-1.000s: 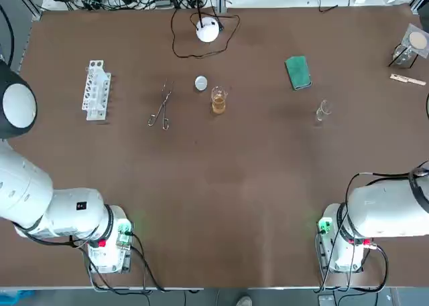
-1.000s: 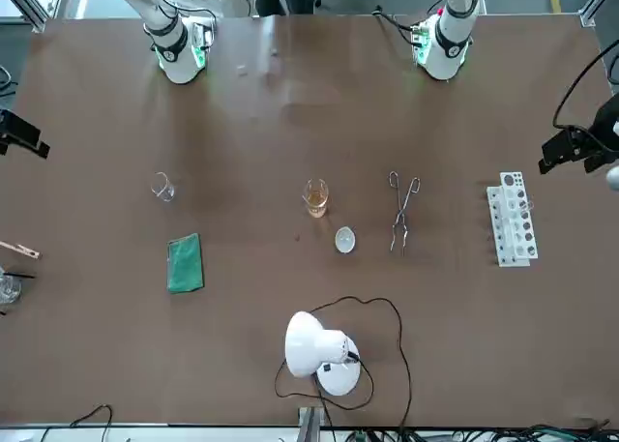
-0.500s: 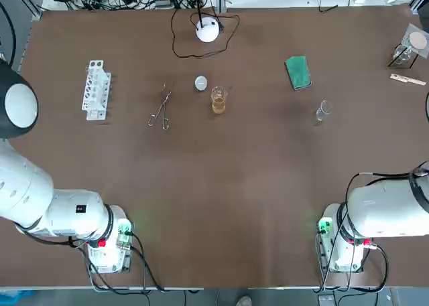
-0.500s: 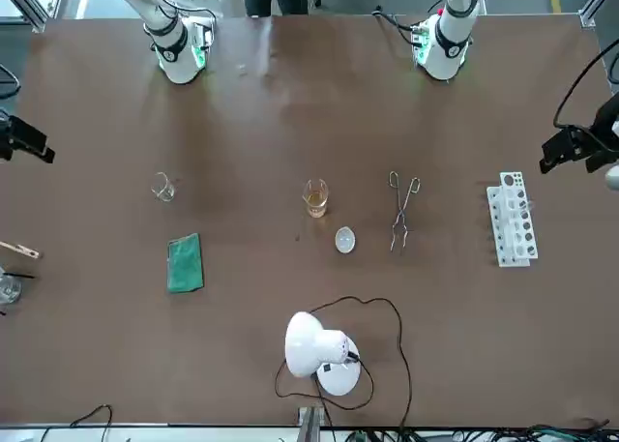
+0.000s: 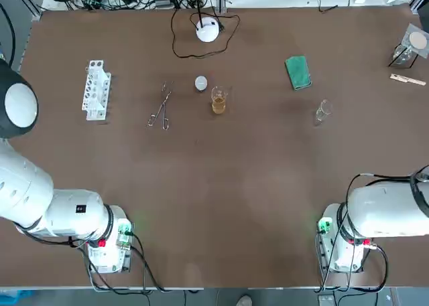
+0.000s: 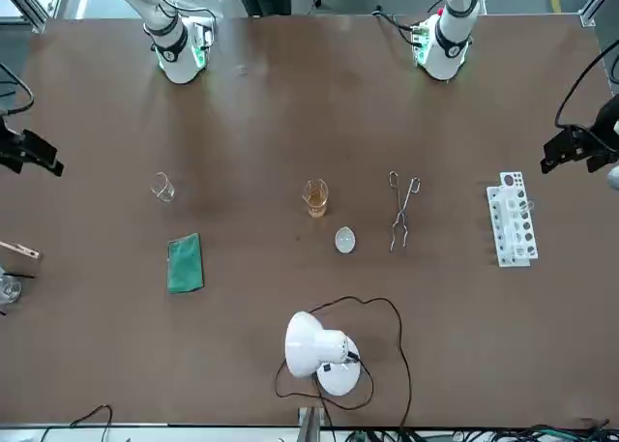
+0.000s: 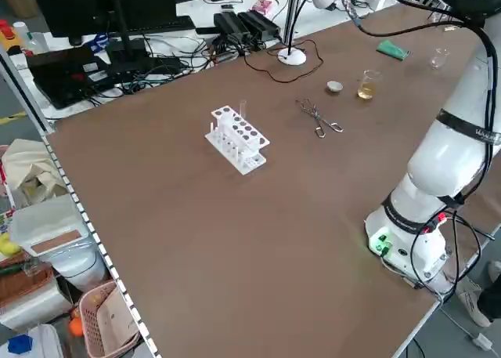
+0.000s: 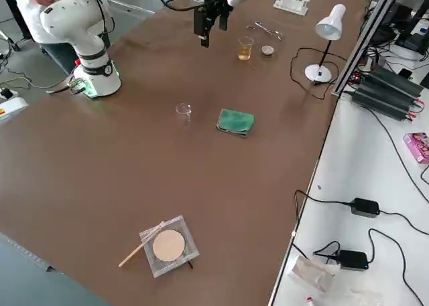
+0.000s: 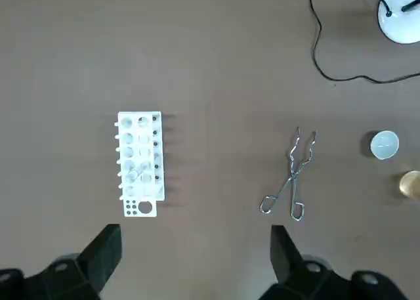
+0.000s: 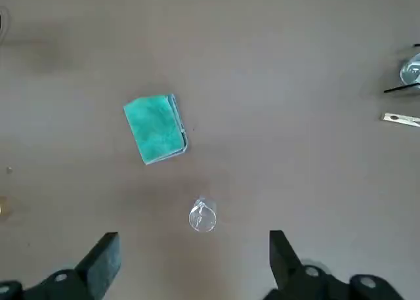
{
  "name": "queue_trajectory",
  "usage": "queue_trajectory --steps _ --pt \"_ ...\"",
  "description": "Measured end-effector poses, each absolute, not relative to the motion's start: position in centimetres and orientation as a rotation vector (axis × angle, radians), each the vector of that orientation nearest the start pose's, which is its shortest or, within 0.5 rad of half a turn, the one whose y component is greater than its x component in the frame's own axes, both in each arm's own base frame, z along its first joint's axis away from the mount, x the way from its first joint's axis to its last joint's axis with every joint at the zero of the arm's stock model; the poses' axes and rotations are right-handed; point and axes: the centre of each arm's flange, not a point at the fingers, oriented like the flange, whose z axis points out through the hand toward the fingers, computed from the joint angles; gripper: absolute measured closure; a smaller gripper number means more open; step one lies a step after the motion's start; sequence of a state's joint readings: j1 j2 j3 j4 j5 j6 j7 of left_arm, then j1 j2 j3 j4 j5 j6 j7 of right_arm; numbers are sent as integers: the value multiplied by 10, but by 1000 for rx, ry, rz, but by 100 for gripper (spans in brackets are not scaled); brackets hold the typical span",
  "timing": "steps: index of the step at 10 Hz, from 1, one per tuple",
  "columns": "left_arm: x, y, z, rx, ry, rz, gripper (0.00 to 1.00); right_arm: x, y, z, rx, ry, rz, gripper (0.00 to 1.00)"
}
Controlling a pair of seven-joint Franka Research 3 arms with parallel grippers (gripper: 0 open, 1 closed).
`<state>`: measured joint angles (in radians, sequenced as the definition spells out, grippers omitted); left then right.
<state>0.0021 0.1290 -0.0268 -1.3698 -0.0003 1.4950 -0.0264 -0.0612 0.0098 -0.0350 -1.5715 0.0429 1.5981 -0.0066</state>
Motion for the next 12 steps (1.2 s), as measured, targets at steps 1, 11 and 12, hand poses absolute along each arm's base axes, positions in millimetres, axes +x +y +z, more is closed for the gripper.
queue_trajectory --steps 1,11,12 --pt "587 -14 638 -3145 -1 6 0 549 -48 625 -3096 138 -21 0" --pt "587 -14 639 -3146 -1 3 0 519 -45 648 -3093 134 17 0" --pt "587 -13 639 -3145 -2 3 0 519 -45 648 -3093 134 17 0"
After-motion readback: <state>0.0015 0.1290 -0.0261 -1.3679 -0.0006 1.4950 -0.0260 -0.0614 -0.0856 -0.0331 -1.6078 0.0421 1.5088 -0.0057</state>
